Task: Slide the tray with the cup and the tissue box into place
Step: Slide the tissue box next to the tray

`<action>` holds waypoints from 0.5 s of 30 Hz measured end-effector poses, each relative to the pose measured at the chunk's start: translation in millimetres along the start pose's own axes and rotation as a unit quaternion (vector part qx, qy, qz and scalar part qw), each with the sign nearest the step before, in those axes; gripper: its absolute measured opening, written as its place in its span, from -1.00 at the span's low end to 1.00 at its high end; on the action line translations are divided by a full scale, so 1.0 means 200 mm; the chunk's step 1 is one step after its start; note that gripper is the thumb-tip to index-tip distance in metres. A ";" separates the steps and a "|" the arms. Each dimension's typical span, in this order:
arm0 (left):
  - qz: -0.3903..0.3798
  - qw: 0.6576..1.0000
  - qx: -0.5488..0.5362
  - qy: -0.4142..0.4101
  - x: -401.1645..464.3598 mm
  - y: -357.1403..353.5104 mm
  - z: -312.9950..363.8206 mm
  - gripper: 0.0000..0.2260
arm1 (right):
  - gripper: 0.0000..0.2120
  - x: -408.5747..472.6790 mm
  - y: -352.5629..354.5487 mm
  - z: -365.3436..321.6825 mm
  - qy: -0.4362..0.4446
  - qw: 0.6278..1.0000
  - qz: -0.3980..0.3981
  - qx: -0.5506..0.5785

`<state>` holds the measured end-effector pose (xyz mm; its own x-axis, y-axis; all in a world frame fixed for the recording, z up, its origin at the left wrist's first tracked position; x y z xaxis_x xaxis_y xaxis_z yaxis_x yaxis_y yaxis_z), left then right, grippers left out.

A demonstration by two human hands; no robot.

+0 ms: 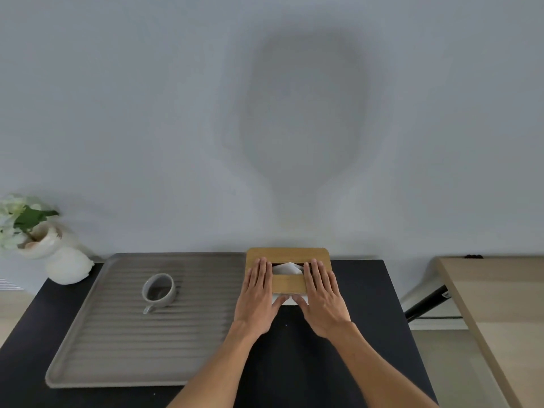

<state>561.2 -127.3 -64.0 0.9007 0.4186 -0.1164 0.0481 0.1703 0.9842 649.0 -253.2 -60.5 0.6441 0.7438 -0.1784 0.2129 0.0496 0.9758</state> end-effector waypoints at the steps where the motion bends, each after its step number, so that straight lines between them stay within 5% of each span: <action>1: -0.001 1.000 -0.002 0.000 0.02 0.00 0.00 -0.15 | -0.20 0.02 0.01 0.00 0.008 1.000 0.005 0.001; 15: -0.006 1.000 0.015 0.007 0.17 0.01 -0.04 -0.15 | -0.15 0.19 0.02 0.03 -0.009 1.000 -0.002 0.006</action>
<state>588.4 -106.2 -66.2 0.8941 0.4287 -0.1297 0.0716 0.1492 0.9862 678.6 -229.0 -64.3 0.6558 0.7320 -0.1846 0.2249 0.0440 0.9734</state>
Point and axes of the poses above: each hand's wrist, its own x-axis towards the middle knuckle, its own y-axis out of the back of the hand, z = x × y, the point moved 8 cm from there along x, towards the middle knuckle, and after that the axes turned 3 degrees about -z, right-handed, at the moved point
